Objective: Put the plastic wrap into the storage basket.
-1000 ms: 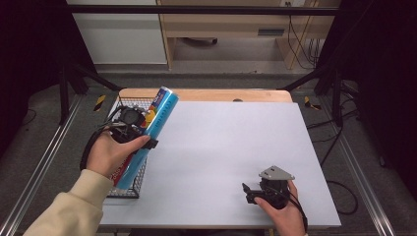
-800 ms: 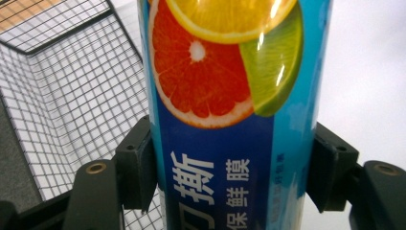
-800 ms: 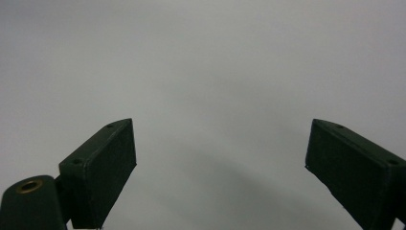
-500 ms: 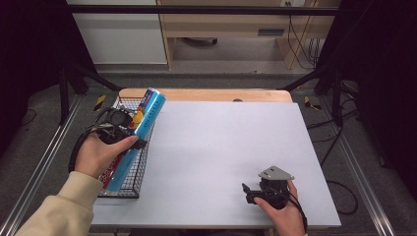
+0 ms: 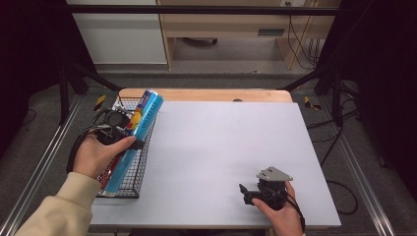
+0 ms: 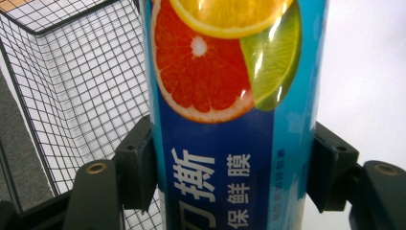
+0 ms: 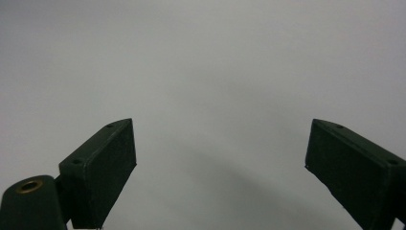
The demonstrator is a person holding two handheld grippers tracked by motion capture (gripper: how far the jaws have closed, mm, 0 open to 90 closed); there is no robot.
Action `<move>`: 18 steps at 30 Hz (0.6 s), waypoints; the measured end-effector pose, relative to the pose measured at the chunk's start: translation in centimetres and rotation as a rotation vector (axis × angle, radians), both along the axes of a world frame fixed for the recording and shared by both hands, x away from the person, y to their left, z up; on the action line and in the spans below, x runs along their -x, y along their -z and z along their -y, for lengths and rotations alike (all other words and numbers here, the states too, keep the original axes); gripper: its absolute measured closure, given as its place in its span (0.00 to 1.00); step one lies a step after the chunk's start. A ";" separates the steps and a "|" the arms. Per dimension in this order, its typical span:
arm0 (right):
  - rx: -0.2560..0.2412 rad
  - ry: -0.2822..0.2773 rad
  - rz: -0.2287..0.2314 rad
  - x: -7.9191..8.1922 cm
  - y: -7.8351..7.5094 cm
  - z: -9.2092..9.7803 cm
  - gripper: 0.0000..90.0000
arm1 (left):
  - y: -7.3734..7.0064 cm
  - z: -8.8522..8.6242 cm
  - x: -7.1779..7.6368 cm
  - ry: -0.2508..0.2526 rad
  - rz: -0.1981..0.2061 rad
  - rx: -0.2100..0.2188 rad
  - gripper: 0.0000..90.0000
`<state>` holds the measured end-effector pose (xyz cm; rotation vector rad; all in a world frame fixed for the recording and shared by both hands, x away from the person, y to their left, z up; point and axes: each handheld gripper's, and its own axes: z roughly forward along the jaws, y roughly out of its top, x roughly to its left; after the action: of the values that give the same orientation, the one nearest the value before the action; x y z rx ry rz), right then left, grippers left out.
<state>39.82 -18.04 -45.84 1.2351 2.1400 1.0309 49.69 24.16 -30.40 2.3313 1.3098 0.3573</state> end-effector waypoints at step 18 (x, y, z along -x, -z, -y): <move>-0.036 -0.023 0.008 0.2 -0.5 0.0 0.12 | -0.4 -2.0 1.8 -0.093 -0.010 -0.024 0.35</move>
<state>39.65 -18.00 -45.36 1.2235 2.1431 1.0866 47.84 26.12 -29.98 2.2995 1.4295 0.3927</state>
